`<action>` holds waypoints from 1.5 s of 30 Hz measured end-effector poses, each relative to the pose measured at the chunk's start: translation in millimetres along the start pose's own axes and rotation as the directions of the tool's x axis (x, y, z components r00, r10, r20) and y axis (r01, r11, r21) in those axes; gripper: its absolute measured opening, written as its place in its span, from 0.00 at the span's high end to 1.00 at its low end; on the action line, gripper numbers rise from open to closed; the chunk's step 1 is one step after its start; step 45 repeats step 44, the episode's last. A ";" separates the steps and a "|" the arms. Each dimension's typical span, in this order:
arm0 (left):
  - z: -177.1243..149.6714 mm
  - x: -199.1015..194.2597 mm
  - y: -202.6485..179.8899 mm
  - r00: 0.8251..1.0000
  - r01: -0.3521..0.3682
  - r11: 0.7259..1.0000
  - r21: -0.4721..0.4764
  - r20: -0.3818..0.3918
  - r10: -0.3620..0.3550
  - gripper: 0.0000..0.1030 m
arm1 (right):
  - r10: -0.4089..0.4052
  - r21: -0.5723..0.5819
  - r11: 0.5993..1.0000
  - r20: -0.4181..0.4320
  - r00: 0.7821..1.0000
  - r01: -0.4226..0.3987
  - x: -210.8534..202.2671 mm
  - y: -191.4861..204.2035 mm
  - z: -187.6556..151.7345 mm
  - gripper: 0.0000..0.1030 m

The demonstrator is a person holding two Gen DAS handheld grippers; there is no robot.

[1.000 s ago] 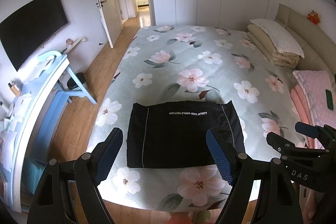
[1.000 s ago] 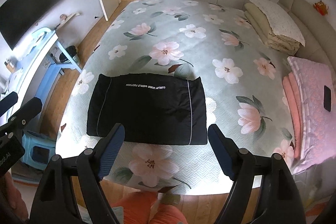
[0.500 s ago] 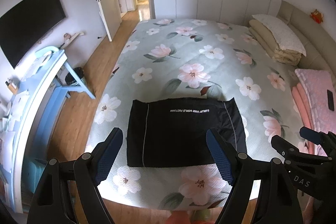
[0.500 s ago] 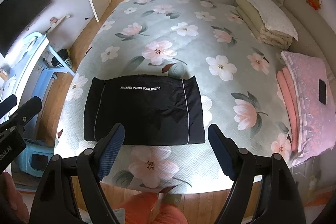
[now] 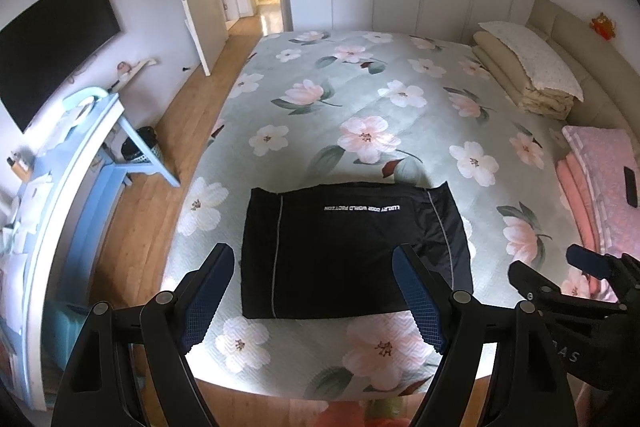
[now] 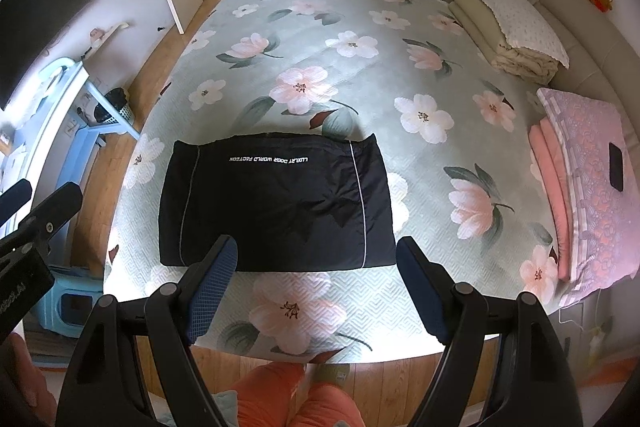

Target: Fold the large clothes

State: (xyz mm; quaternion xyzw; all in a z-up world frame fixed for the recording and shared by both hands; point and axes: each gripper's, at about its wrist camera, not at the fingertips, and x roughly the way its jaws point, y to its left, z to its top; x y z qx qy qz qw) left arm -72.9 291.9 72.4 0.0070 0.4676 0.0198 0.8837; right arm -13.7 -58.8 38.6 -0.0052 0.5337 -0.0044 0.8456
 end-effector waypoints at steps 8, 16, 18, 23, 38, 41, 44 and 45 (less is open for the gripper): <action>1.9 7.7 5.5 1.000 -0.003 1.000 -0.002 -0.014 0.003 0.19 | -0.001 -0.002 1.000 -0.013 1.000 0.000 5.4 3.0 1.2 0.20; 5.3 17.7 9.4 0.999 -0.003 1.000 0.002 -0.033 0.003 0.19 | 0.007 0.000 1.000 -0.034 0.999 -0.007 13.1 3.0 0.6 0.20; 5.3 17.8 9.4 0.999 -0.003 1.000 0.002 -0.035 0.003 0.19 | 0.008 -0.001 1.000 -0.037 0.999 -0.008 14.4 3.7 0.4 0.20; 5.2 20.3 8.1 0.999 -0.002 1.000 0.003 -0.038 0.002 0.19 | 0.007 0.000 1.000 -0.047 0.999 -0.007 18.5 3.7 0.2 0.20; 2.5 35.7 9.0 0.997 -0.049 0.999 0.022 -0.053 0.050 0.19 | 0.014 0.000 1.000 -0.079 0.997 -0.014 31.9 7.1 -0.8 0.20; 3.3 35.3 9.4 0.997 -0.076 0.996 0.039 -0.030 0.077 0.19 | 0.012 -0.005 1.000 -0.085 0.996 -0.013 34.6 9.1 -1.1 0.20; 4.1 37.2 10.7 0.997 -0.062 0.997 0.039 -0.037 0.064 0.19 | 0.010 -0.007 1.000 -0.089 0.996 -0.010 36.5 10.8 -1.2 0.20; 4.1 37.2 10.7 0.997 -0.062 0.997 0.039 -0.037 0.064 0.19 | 0.010 -0.007 1.000 -0.089 0.996 -0.010 36.5 10.8 -1.2 0.20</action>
